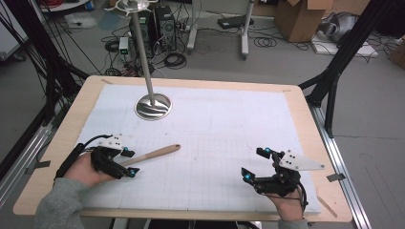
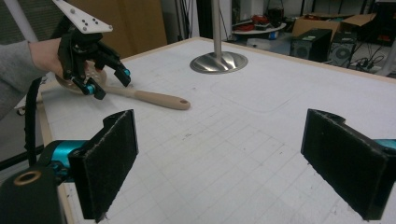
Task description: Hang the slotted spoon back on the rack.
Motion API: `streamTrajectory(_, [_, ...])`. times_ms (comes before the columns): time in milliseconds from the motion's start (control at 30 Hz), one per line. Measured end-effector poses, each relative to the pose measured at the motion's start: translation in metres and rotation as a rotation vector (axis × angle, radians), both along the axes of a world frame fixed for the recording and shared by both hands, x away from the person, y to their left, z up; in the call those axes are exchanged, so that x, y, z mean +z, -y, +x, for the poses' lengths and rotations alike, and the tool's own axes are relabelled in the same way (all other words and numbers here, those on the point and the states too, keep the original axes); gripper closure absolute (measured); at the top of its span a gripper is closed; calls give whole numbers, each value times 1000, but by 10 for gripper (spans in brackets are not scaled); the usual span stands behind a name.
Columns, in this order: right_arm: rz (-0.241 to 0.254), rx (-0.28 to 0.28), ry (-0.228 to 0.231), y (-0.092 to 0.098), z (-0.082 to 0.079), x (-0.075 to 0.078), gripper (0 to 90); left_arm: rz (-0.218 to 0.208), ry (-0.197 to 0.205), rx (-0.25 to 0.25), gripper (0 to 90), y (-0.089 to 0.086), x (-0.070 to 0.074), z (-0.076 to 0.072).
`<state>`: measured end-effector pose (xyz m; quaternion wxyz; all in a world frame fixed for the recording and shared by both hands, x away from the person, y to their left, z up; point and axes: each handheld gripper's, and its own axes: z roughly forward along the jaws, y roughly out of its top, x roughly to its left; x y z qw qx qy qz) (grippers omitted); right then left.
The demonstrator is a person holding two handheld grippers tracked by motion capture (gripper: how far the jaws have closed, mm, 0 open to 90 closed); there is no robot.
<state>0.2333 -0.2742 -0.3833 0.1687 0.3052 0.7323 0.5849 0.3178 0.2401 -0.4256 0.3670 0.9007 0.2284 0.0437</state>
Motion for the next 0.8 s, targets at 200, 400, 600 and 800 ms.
streamTrajectory(200, [-6, 4, 0, 0, -1, -1, 98, 40, 2, 18, 401, -1, 0, 3])
streamTrajectory(400, [-8, 1, -4, 1, -2, -1, 98, 82, 1, 25, 475, 2, -2, 5])
streamTrajectory(600, [-8, -4, -8, 3, -4, -1, 98, 114, 22, 19, 548, 1, -1, 5])
streamTrajectory(800, [-15, -1, -7, 3, -3, -2, 98, 138, 34, 21, 650, -1, 1, 2])
